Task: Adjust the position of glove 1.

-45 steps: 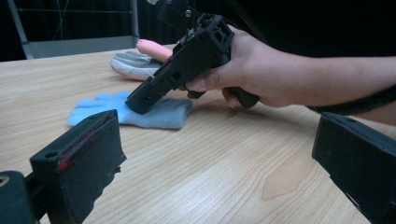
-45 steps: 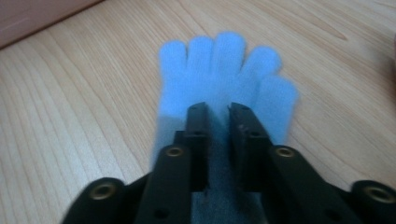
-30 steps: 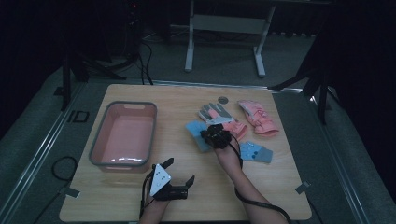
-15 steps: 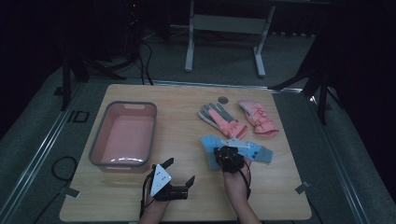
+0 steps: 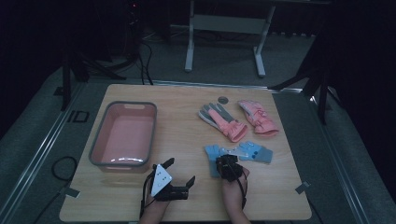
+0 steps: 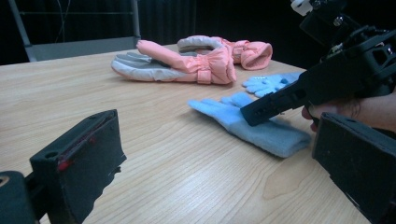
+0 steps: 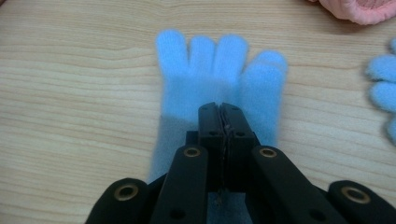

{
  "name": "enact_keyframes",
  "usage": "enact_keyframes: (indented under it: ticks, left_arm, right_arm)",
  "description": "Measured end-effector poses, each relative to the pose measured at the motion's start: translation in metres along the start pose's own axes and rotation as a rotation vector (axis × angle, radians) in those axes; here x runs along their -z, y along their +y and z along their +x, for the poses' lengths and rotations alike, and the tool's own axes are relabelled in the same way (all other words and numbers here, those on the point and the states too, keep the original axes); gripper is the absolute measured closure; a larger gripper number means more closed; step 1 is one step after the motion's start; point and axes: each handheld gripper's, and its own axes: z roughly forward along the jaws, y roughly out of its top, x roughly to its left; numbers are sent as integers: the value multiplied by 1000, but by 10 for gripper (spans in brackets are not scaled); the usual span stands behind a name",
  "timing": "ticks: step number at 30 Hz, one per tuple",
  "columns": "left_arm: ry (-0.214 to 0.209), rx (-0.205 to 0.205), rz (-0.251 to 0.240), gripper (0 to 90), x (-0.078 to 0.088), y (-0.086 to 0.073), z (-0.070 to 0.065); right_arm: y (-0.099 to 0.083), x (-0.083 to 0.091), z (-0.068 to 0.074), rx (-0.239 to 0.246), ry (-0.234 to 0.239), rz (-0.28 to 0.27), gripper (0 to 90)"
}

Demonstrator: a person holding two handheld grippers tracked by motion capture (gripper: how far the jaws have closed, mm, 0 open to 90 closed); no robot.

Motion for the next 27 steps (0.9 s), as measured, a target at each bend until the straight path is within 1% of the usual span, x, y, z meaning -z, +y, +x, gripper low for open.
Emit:
enact_keyframes:
  ticks: [4, 5, 6, 7, 9, 11, 12, 13, 14, 16, 17, 18, 19, 20, 21, 22, 24, 25, 27]
  left_arm:
    - [0, -1, 0, 19, 0, 0, 0]
    - [0, -1, 0, 19, 0, 0, 0]
    - [0, 0, -2, 19, 0, 0, 0]
    - [-1, 0, -2, 19, 0, 0, 0]
    - [-2, 2, -1, 19, 0, 0, 0]
    - [-4, 2, -1, 19, 0, 0, 0]
    - [-4, 1, 0, 19, 0, 0, 1]
    - [-4, 0, -1, 19, 0, 0, 0]
    - [-4, 0, -2, 19, 0, 0, 0]
    - [-3, 3, -3, 19, 0, 0, 0]
    - [-3, 4, -3, 19, 0, 0, 0]
    - [-2, 6, -4, 19, 0, 0, 1]
    - [0, 8, -5, 19, 0, 0, 1]
    - [-1, 8, -6, 19, 0, 0, 1]
    - [-1, 9, -5, 19, 0, 0, 1]
    - [0, 9, -5, 19, 0, 0, 1]
    - [-3, 8, -5, 19, 0, 0, 1]
    - [-3, 8, -5, 19, 0, 0, 1]
    - [-3, 9, -4, 19, 0, 0, 1]
  right_arm:
    - [-1, -1, -2, -15, 12, -11, 861]
    - [-2, 0, -2, -18, 14, -15, 834]
    - [-1, 1, -2, -24, 18, -17, 782]
    - [-1, 3, -2, -15, 25, -26, 746]
    - [3, 11, -1, 33, 19, -56, 733]
    - [10, 19, -4, 72, 43, -70, 704]
    - [13, 23, -7, 90, 74, -91, 682]
    - [16, 26, -9, 129, 72, -107, 656]
    - [19, 29, -11, 175, 49, -115, 655]
    - [24, 32, -19, 239, 93, -127, 652]
    - [26, 32, -24, 275, 82, -128, 653]
    - [28, 33, -31, 302, 107, -130, 650]
    - [31, 33, -38, 320, 132, -123, 650]
    - [33, 34, -45, 332, 131, -123, 653]
    - [35, 35, -52, 354, 148, -124, 652]
    - [37, 37, -60, 378, 176, -131, 650]
    - [40, 40, -77, 410, 186, -142, 650]
    - [43, 42, -86, 423, 209, -133, 639]
    - [47, 45, -105, 435, 230, -126, 639]
